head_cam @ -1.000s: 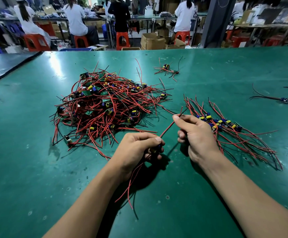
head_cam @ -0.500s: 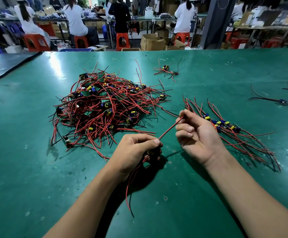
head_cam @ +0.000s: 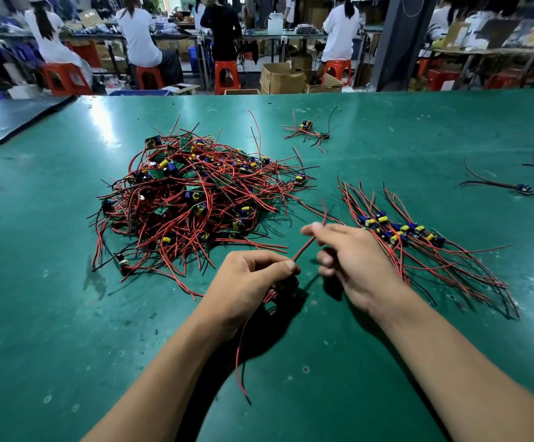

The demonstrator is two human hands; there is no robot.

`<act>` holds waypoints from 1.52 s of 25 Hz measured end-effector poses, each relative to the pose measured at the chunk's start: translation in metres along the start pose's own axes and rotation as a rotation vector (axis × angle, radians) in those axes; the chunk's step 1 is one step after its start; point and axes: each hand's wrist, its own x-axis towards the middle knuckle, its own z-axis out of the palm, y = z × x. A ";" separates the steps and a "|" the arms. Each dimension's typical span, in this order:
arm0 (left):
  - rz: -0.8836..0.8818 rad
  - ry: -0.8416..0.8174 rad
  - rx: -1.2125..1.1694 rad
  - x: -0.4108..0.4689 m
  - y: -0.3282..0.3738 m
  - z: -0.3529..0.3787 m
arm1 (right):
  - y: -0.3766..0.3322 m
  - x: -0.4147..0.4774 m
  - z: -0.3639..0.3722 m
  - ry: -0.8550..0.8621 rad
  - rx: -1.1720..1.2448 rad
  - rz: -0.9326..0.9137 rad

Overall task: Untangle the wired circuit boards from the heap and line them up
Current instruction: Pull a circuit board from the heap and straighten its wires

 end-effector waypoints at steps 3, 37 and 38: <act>0.003 -0.011 0.024 -0.001 0.002 0.000 | -0.011 0.005 -0.009 0.082 0.294 0.029; -0.150 -0.105 -0.595 0.000 0.016 -0.005 | -0.004 -0.022 0.007 -0.429 0.149 0.249; -0.153 -0.130 -0.573 0.000 0.016 -0.006 | -0.003 -0.022 0.005 -0.461 0.114 0.249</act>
